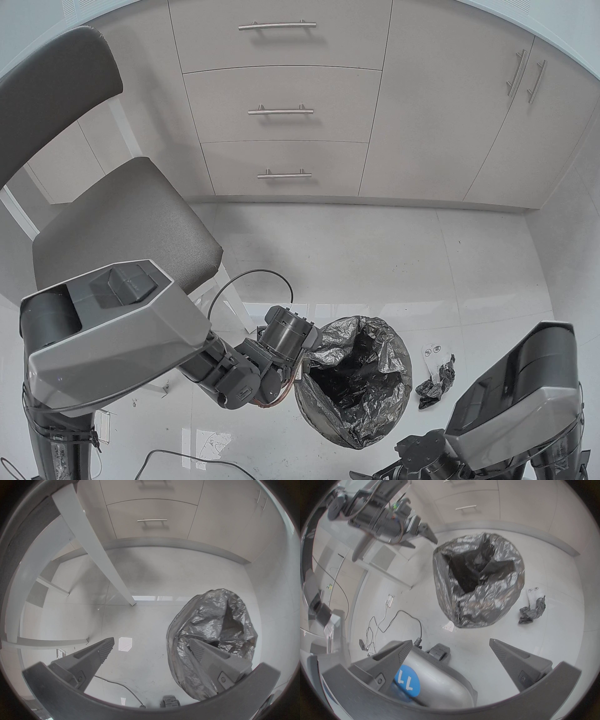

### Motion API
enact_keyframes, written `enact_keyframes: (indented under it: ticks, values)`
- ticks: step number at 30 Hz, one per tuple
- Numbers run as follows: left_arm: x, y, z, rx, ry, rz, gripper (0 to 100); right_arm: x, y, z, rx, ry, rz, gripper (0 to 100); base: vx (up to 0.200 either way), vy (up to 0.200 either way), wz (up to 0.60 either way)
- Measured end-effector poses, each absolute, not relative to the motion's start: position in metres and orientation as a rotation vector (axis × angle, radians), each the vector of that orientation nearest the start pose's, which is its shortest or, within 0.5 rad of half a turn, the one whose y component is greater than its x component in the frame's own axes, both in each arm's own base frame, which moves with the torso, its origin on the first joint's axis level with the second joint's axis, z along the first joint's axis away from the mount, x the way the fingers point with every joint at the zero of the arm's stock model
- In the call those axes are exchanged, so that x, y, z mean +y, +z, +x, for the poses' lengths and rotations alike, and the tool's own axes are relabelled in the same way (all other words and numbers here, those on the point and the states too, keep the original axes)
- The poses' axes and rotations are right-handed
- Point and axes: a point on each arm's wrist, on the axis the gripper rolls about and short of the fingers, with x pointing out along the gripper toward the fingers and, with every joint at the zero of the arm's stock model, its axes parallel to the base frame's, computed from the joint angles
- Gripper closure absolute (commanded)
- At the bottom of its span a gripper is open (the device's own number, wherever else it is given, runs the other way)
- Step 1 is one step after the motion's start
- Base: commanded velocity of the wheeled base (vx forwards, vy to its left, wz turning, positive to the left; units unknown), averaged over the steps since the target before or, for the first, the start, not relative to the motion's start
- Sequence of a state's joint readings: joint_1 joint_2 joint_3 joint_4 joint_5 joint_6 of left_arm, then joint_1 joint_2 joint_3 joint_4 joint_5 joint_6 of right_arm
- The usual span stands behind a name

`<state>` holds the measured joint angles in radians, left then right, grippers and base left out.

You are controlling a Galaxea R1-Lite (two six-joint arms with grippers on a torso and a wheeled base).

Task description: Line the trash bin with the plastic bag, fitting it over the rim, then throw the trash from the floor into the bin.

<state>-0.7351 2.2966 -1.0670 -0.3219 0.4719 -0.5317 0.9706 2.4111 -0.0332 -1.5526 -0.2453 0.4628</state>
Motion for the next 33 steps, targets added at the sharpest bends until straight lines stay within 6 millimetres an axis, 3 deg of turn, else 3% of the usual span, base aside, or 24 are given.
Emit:
enact_keyframes:
  ticks: [10, 18, 25, 33]
  values:
    - [-0.254, 0.023, 0.282, 0.775, -0.084, -0.023, 0, 0.154, -0.021, 0.163, 0.669, 0.348, 0.000, 0, 0.000, 0.000, 0.00]
    - [-0.251, 0.041, 0.274, 0.757, -0.124, -0.074, 0, 0.133, -0.009, 0.249, 0.444, 0.144, 0.090, 0, 0.000, 0.000, 0.00]
    - [-0.241, 0.091, 0.258, 0.678, -0.191, -0.133, 0, 0.125, -0.019, 0.299, 0.360, 0.078, 0.112, 0, 0.000, 0.000, 0.00]
    - [-0.207, 0.152, 0.225, 0.638, -0.243, -0.114, 0, 0.127, -0.035, 0.317, 0.373, 0.064, 0.108, 0, 0.000, 0.000, 0.00]
